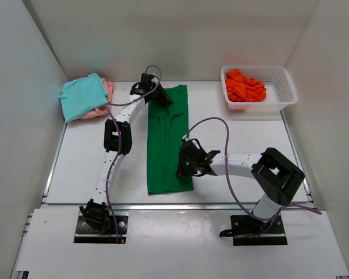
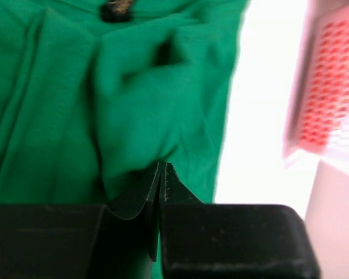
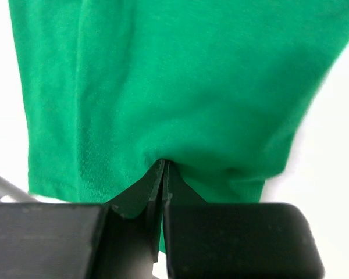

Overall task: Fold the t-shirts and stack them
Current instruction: Rotate the tshirt 90 degrees, then grab the bottom of the folded rectangular tshirt with both arms

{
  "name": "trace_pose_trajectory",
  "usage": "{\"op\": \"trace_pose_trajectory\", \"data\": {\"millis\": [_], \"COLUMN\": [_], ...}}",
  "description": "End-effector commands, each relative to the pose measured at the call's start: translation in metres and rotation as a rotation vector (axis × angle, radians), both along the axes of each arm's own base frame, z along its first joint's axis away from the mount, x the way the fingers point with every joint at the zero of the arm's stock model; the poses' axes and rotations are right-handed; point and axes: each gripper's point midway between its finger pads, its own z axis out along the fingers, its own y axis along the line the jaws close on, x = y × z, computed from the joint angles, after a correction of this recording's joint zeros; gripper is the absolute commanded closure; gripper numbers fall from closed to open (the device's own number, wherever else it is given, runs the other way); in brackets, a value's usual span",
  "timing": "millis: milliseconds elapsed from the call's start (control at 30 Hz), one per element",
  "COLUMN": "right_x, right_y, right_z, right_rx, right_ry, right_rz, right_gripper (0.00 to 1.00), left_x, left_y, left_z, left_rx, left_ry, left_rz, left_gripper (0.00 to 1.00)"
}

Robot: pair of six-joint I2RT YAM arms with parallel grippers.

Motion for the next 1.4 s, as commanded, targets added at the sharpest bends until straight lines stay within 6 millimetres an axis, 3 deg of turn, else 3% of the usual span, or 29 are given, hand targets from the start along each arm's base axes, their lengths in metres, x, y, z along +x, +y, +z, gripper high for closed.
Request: {"op": "trace_pose_trajectory", "data": {"millis": [0, 33, 67, 167, 233, 267, 300, 333, 367, 400, 433, 467, 500, 533, 567, 600, 633, 667, 700, 733, 767, 900, 1033, 1200, 1367], "right_x": [0.019, 0.021, 0.021, 0.019, 0.016, 0.012, 0.013, 0.006, 0.005, 0.006, 0.001, 0.000, 0.001, 0.000, -0.004, -0.004, -0.009, -0.010, -0.015, -0.020, -0.017, -0.017, -0.024, -0.027, -0.029], "right_y": [-0.041, -0.042, -0.045, -0.055, -0.067, -0.068, -0.078, -0.083, -0.092, -0.103, -0.111, -0.113, -0.120, -0.124, -0.126, -0.125, -0.125, -0.124, -0.123, -0.124, -0.117, -0.114, -0.102, -0.087, -0.078], "right_z": [0.002, 0.008, 0.017, 0.040, 0.057, 0.060, 0.066, 0.066, 0.066, 0.067, 0.063, 0.065, 0.062, 0.064, 0.061, 0.064, 0.063, 0.062, 0.059, 0.051, 0.053, 0.041, 0.033, 0.025, 0.018], "right_rx": [-0.180, -0.181, -0.191, -0.187, -0.149, -0.128, -0.117, -0.108, -0.100, -0.117, -0.125, -0.125, -0.133, -0.126, -0.116, -0.106, -0.106, -0.099, -0.088, -0.082, -0.042, -0.033, -0.024, -0.005, -0.037], "right_ry": [-0.090, -0.098, -0.108, -0.138, -0.158, -0.146, -0.153, -0.139, -0.111, -0.103, -0.070, -0.083, -0.072, -0.078, -0.063, -0.065, -0.054, -0.048, -0.027, -0.004, -0.008, 0.018, 0.062, 0.080, 0.122], "right_rz": [-0.008, -0.012, -0.007, 0.016, 0.021, 0.039, 0.030, 0.046, 0.040, 0.037, 0.047, 0.053, 0.035, 0.034, 0.034, 0.033, 0.042, 0.039, 0.038, 0.037, 0.029, 0.013, 0.034, 0.059, 0.075], "right_gripper": [0.99, 1.00, 1.00, 1.00, 1.00, 1.00, 1.00, 0.96, 0.93, 0.90, 0.87, 0.82, 0.79, 0.74, 0.71, 0.69, 0.67, 0.65, 0.63, 0.63, 0.62, 0.61, 0.61, 0.59, 0.59], "left_x": [0.027, 0.027, 0.023, -0.003, -0.032, -0.047, -0.071, -0.104, -0.126, -0.158, -0.191, -0.195, -0.234, -0.254, -0.275, -0.290, -0.309, -0.332, -0.344, -0.351, -0.365, -0.402, -0.418, -0.433, -0.428], "left_y": [0.006, 0.005, 0.005, 0.005, 0.012, 0.017, 0.020, 0.025, 0.030, 0.035, 0.046, 0.048, 0.061, 0.079, 0.100, 0.110, 0.125, 0.135, 0.142, 0.141, 0.144, 0.138, 0.125, 0.117, 0.098], "left_z": [0.106, 0.124, 0.156, 0.209, 0.191, 0.206, 0.168, 0.150, 0.172, 0.118, 0.106, 0.143, 0.121, 0.088, 0.076, 0.082, 0.076, 0.054, 0.057, 0.066, 0.062, 0.031, 0.023, 0.014, 0.019], "left_rx": [-0.156, -0.171, -0.201, -0.210, -0.139, -0.101, -0.024, 0.050, 0.088, 0.149, 0.148, 0.070, 0.036, 0.015, 0.025, 0.028, 0.042, 0.062, 0.071, 0.077, 0.117, 0.127, 0.079, 0.092, 0.078], "left_ry": [-0.172, -0.200, -0.232, -0.255, -0.126, -0.141, -0.032, 0.062, 0.013, 0.123, 0.142, 0.012, 0.097, 0.173, 0.201, 0.194, 0.199, 0.256, 0.226, 0.184, 0.177, 0.234, 0.237, 0.266, 0.246], "left_rz": [0.023, 0.017, 0.009, -0.047, -0.049, -0.071, -0.109, -0.118, -0.144, -0.151, -0.108, -0.083, -0.032, 0.032, 0.084, 0.108, 0.144, 0.170, 0.189, 0.186, 0.190, 0.188, 0.191, 0.153, 0.122], "left_gripper": [0.88, 0.88, 0.86, 0.85, 0.82, 0.81, 0.80, 0.78, 0.80, 0.80, 0.81, 0.82, 0.80, 0.78, 0.75, 0.74, 0.74, 0.74, 0.71, 0.60, 0.53, 0.52, 0.52, 0.54, 0.53]}}
